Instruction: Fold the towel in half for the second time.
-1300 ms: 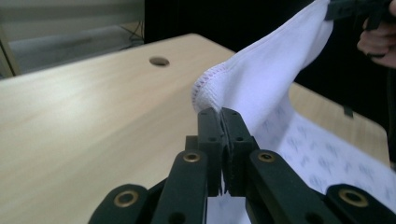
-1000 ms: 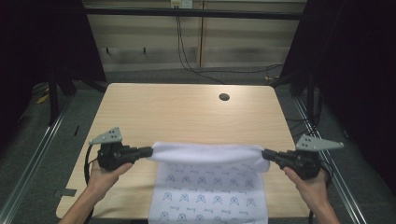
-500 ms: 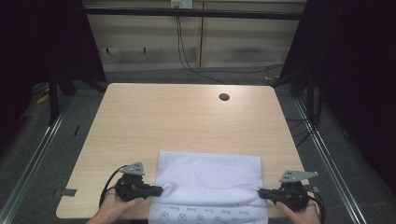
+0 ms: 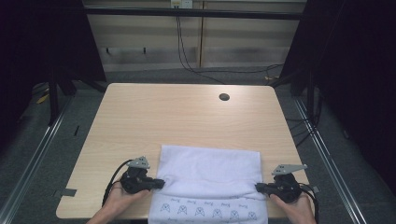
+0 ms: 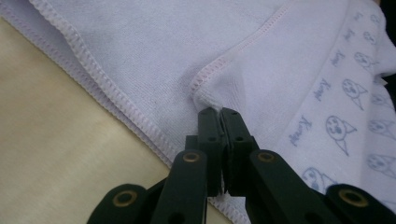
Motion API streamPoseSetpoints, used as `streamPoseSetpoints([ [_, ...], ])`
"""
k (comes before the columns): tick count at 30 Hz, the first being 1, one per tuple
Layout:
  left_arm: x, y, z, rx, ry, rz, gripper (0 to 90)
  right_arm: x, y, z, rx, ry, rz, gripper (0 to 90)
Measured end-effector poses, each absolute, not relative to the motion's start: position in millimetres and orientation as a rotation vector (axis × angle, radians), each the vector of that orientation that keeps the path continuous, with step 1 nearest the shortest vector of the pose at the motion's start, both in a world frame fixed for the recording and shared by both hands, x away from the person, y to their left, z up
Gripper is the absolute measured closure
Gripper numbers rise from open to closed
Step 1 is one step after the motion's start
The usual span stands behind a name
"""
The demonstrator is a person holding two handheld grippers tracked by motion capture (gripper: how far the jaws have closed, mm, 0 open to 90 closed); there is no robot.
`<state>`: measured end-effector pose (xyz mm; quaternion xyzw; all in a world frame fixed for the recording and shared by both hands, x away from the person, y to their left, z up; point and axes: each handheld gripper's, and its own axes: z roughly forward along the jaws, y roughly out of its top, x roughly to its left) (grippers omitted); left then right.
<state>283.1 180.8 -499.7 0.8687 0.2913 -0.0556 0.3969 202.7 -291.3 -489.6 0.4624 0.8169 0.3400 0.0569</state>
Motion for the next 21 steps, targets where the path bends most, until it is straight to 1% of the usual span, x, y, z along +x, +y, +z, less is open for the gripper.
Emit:
streamPoseSetpoints([
  [10,314.1,174.3,-499.5,2.196,0.778,-0.062,88.1,222.8,-292.2,-491.0,1.397,2.445,1.025,89.5],
  [21,340.8,171.5,-500.1,2.184,0.828,0.006,88.2,260.9,-292.5,-491.2,1.406,2.421,0.988,89.5],
])
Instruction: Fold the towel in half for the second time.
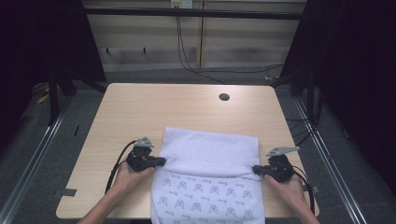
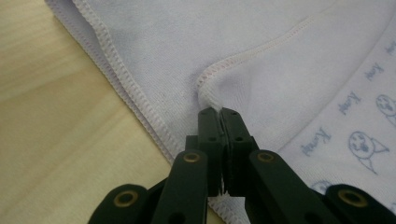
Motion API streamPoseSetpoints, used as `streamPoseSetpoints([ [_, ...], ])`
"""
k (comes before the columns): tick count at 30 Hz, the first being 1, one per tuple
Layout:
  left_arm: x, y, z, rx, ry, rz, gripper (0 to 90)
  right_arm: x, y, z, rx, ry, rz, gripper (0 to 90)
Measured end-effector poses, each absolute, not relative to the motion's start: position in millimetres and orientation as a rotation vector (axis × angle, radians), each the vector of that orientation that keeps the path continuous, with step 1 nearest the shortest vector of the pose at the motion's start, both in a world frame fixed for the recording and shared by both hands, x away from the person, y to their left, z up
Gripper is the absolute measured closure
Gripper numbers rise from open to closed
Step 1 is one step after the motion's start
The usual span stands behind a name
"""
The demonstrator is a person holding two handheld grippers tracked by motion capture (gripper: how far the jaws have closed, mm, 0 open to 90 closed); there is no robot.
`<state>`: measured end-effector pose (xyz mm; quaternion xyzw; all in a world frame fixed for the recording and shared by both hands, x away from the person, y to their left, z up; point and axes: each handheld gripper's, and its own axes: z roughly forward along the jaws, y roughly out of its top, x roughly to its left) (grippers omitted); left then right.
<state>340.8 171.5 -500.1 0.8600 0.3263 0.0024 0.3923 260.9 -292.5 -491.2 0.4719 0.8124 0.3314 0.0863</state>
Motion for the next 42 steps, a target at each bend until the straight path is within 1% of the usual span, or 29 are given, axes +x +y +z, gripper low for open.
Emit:
streamPoseSetpoints([
  [3,348.4,168.4,-499.5,2.19,0.836,0.045,88.2,273.2,-293.4,-491.8,1.412,2.411,0.991,89.5],
  [5,352.3,168.4,-499.5,2.192,0.842,0.049,88.2,278.5,-292.0,-491.1,1.402,2.409,0.965,89.5],
  [13,364.5,165.7,-500.2,2.179,0.864,0.083,88.1,287.0,-290.5,-490.8,1.401,2.396,0.941,89.4],
  [18,373.8,161.4,-500.0,2.18,0.881,0.115,88.2,300.6,-289.3,-490.2,1.413,2.389,0.921,89.4],
  [28,395.5,159.9,-503.0,2.133,0.926,0.112,88.1,325.1,-293.0,-491.8,1.451,2.356,0.934,89.4],
  [31,401.4,159.1,-502.7,2.141,0.929,0.127,88.1,332.4,-291.8,-491.3,1.454,2.353,0.908,89.3],
  [38,426.9,160.7,-506.8,2.084,0.968,0.125,88.1,362.6,-293.9,-495.0,1.469,2.314,0.946,89.4],
  [42,440.4,160.6,-506.8,2.086,0.98,0.147,88.1,382.2,-290.2,-495.5,1.503,2.279,0.934,89.4],
])
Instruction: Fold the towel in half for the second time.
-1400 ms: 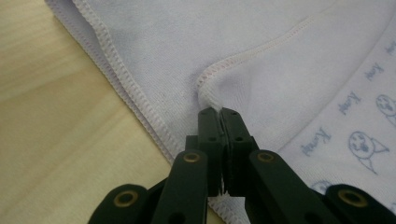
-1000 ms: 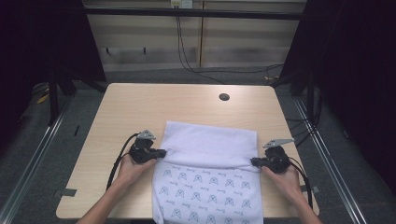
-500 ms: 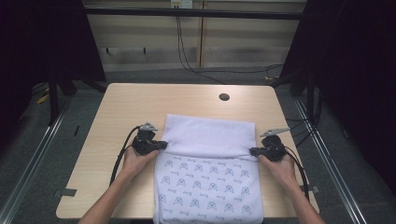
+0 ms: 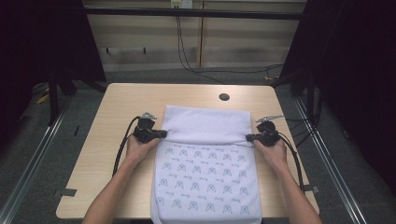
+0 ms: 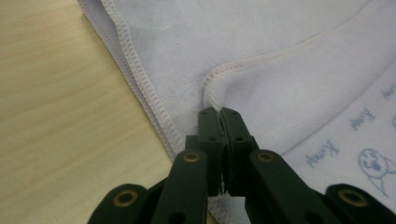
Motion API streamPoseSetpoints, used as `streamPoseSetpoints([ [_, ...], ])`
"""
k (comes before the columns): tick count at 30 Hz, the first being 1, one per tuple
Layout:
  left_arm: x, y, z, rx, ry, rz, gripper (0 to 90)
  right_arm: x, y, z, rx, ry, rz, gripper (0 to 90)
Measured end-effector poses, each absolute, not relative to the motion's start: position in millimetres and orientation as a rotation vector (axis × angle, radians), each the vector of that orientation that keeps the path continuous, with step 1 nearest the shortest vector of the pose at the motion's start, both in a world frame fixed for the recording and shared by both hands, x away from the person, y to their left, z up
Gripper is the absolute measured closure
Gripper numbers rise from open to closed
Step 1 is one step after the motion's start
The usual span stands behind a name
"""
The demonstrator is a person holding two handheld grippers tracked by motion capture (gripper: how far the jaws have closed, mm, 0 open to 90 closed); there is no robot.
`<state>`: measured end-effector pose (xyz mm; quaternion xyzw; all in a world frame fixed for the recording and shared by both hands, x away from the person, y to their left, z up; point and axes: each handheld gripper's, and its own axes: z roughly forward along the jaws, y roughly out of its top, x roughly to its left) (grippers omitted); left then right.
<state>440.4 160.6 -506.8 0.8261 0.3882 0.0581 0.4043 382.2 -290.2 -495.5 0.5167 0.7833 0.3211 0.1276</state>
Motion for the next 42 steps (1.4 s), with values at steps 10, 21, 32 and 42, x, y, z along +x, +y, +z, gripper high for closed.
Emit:
streamPoseSetpoints([
  [10,467.2,162.5,-510.4,2.035,1.033,0.194,88.1,418.1,-284.5,-501.0,1.558,2.171,0.969,89.3],
  [21,465.0,176.1,-488.6,1.967,0.975,0.13,88.1,425.9,-296.8,-488.9,1.556,2.068,1.189,89.4],
  [32,415.3,195.4,-392.4,1.896,0.785,0.222,88.1,377.4,-305.2,-398.9,1.269,2.03,1.37,89.4],
  [42,363.4,213.4,-353.6,1.807,0.682,0.182,88.1,309.1,-306.9,-345.2,1.055,2.007,1.492,89.4],
])
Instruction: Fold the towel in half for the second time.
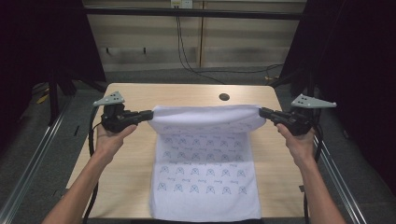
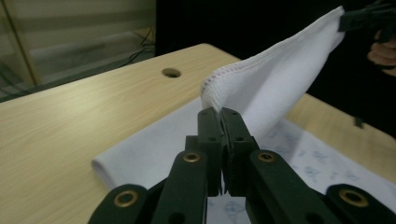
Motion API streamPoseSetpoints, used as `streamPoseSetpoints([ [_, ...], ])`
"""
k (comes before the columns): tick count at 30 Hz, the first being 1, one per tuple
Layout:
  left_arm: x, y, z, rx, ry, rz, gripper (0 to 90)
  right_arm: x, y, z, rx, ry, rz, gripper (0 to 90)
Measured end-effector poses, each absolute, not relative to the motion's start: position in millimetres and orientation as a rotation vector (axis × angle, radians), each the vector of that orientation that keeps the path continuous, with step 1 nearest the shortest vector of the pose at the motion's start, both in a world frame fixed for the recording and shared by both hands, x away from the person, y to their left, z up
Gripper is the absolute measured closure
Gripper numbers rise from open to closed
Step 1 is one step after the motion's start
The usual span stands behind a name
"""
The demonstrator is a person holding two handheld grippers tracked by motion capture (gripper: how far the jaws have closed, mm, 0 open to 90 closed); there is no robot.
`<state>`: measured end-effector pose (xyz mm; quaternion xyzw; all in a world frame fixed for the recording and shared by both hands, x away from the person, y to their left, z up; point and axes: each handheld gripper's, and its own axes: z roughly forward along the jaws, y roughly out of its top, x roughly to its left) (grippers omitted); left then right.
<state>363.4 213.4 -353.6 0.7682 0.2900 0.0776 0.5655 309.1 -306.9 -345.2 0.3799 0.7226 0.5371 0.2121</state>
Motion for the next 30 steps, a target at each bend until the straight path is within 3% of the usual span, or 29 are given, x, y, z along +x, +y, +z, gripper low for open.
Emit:
streamPoseSetpoints([
  [5,332.0,216.5,-332.7,1.8,0.62,0.216,88.1,280.4,-307.3,-325.7,0.966,1.993,1.504,89.4],
  [8,315.6,216.3,-339.9,1.843,0.6,0.227,88.0,263.4,-307.7,-326.7,0.939,2.004,1.529,89.4],
  [19,269.3,220.6,-443.9,1.969,0.653,-0.001,87.5,201.6,-304.3,-427.4,1.077,2.284,1.406,88.8],
  [24,257.9,218.4,-470.0,2.081,0.662,-0.077,86.3,185.4,-300.5,-456.4,1.119,2.404,1.344,87.9],
  [30,241.1,216.4,-475.1,2.156,0.599,-0.14,85.4,170.3,-297.5,-465.3,1.089,2.531,1.317,84.2],
])
